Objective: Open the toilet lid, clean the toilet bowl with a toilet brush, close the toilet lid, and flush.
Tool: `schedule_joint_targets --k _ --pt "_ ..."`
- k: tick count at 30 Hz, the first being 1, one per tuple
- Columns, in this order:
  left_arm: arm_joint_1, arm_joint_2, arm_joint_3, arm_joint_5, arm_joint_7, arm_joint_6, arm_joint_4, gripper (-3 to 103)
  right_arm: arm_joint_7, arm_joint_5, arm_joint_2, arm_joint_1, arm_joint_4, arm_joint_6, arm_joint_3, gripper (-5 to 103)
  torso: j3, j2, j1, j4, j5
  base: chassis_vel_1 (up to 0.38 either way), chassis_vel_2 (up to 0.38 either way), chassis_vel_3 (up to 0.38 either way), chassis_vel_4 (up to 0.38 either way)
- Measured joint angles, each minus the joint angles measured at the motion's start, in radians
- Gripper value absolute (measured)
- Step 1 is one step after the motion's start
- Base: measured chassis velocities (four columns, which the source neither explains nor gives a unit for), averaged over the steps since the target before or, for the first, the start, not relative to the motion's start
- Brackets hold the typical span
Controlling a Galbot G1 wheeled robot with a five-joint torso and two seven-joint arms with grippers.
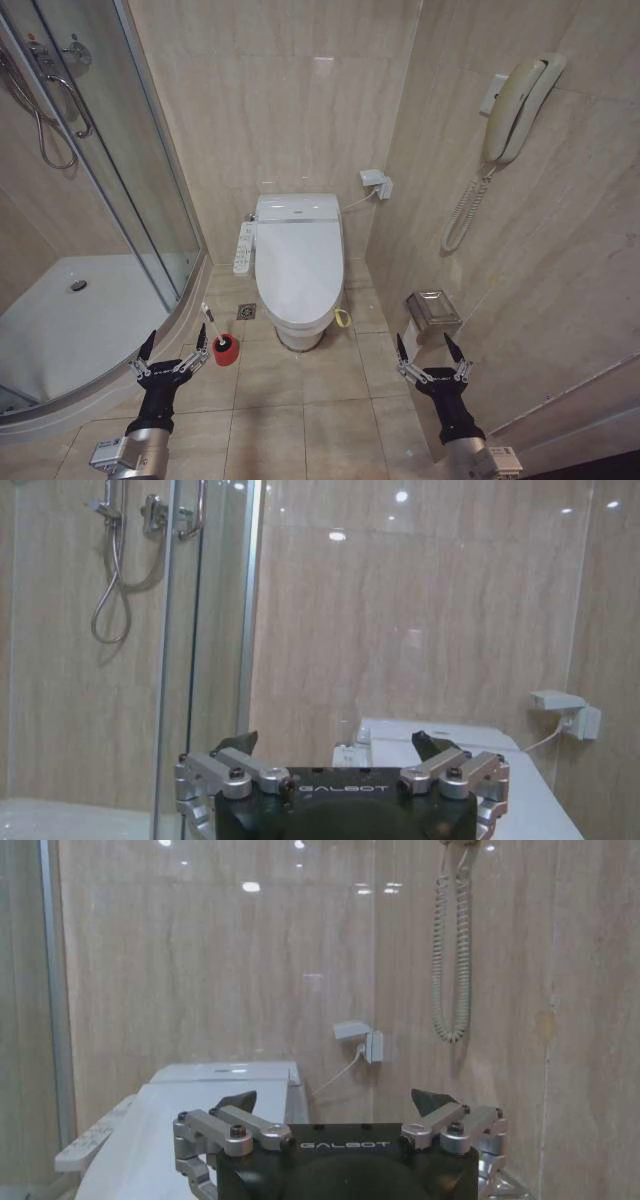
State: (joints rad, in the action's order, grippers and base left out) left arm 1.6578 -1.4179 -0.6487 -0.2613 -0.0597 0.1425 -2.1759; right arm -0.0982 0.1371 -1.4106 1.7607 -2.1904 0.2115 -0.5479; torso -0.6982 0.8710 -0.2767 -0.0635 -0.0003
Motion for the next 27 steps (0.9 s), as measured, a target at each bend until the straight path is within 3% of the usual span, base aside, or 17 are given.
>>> schedule_joint_targets --k 27 --pt "0.0 0.0 0.0 0.0 0.0 0.0 0.0 100 0.023 -0.012 -0.002 -0.002 0.023 0.007 0.01 100 0.0 0.0 0.0 0.0 0.0 -0.002 0.002 0.003 -0.004"
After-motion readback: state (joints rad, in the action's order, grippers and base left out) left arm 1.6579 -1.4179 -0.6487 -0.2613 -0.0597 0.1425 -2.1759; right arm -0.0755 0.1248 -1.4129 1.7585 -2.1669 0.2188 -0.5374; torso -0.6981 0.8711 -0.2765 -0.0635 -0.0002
